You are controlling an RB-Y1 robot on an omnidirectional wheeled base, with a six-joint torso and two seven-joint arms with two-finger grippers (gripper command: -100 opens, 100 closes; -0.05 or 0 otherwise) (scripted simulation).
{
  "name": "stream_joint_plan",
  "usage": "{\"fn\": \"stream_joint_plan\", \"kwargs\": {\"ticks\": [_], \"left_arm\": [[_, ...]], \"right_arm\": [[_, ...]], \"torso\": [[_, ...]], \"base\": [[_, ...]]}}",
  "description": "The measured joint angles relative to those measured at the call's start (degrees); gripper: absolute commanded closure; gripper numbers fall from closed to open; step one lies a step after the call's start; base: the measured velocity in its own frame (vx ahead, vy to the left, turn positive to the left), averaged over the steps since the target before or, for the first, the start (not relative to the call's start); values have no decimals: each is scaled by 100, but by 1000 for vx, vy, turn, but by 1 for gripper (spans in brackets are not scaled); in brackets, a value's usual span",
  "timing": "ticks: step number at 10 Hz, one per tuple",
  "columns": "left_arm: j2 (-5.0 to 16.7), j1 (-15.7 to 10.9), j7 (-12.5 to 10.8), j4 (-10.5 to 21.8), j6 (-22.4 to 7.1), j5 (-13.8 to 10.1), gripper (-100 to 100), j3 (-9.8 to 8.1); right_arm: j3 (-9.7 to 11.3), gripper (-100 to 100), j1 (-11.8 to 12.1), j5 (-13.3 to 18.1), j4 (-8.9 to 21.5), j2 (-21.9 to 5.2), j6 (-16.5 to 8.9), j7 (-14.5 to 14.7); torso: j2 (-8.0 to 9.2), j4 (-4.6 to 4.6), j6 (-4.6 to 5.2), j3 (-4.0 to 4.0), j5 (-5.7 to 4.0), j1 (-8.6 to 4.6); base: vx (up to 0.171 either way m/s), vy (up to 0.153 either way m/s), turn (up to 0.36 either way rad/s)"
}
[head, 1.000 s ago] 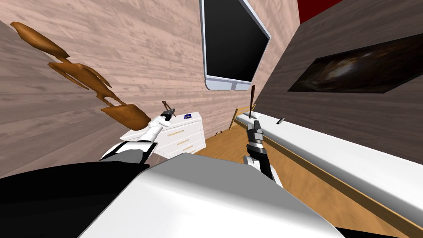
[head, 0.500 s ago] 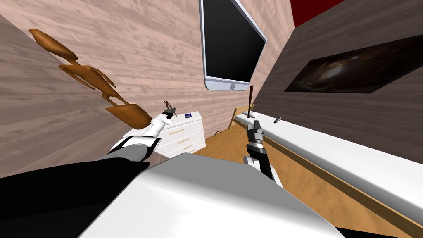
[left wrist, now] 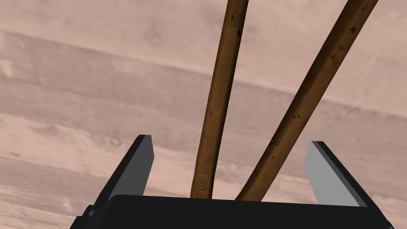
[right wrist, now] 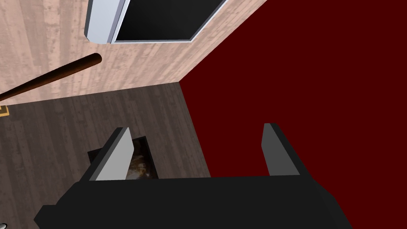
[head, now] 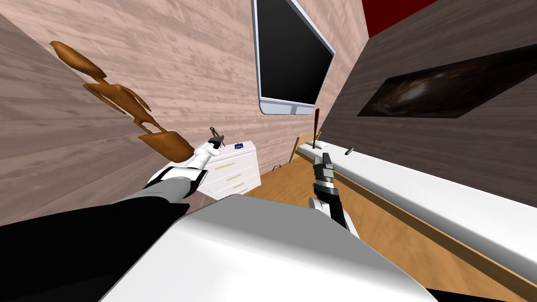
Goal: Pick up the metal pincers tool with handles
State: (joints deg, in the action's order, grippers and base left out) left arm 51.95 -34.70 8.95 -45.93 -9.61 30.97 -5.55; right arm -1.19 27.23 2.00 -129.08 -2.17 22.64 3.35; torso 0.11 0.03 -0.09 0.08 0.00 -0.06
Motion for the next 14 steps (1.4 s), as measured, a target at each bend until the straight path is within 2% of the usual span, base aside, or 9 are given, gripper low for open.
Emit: {"fn": "stream_joint_plan", "kwargs": {"ticks": [1, 5, 6, 7, 8, 10, 12, 13, 14], "left_arm": [[0, -4, 0, 13, -6, -1, 100, 2], [2, -3, 8, 11, -5, 4, 100, 5], [2, -3, 7, 11, -5, 3, 0, 4], [2, -3, 7, 11, -5, 3, 100, 4], [-37, 218, 12, -232, -89, -76, 100, -146], [7, 578, 10, -610, -182, -208, 100, -220], [-16, 935, 27, -1006, -303, -364, 100, -420], [-9, 1143, 24, -1237, -335, -383, 100, -462], [1, 1358, 30, -1471, -400, -511, 100, -576]], "right_arm": [[0, 0, 0, 0, 0, 0, 0, 0], [0, 0, 0, 0, 0, 0, 0, 0], [0, 0, 0, 0, 0, 0, 0, 0], [0, 0, 0, 0, 0, 0, 0, 0], [-1, 0, 2, 0, 0, 0, 0, 0], [0, 0, 1, 0, 0, 0, 0, 0], [0, 0, 1, 0, 0, 0, 0, 0], [0, 0, 1, 0, 0, 0, 0, 0], [0, 0, 2, 0, 0, 0, 0, 0]], "torso": [[-3, -1, 0, -2, 0, 1], [-1, 1, -1, 0, 5, 8], [-2, 0, 0, -1, 5, 8], [-2, 0, 0, -1, 5, 7], [-27, -2, -12, -12, 10, 20], [-29, -11, 1, -19, 16, 18], [-44, -16, -3, -28, 25, 31], [-35, -20, 5, -27, 31, 29], [-48, -21, -4, -33, 35, 32]], "base": [[0, 0, 0], [0, 0, 0], [0, 0, 0], [106, 23, 68], [126, 14, 59], [74, 3, 27], [81, 10, 34], [110, 7, 65], [110, -2, 55]]}}
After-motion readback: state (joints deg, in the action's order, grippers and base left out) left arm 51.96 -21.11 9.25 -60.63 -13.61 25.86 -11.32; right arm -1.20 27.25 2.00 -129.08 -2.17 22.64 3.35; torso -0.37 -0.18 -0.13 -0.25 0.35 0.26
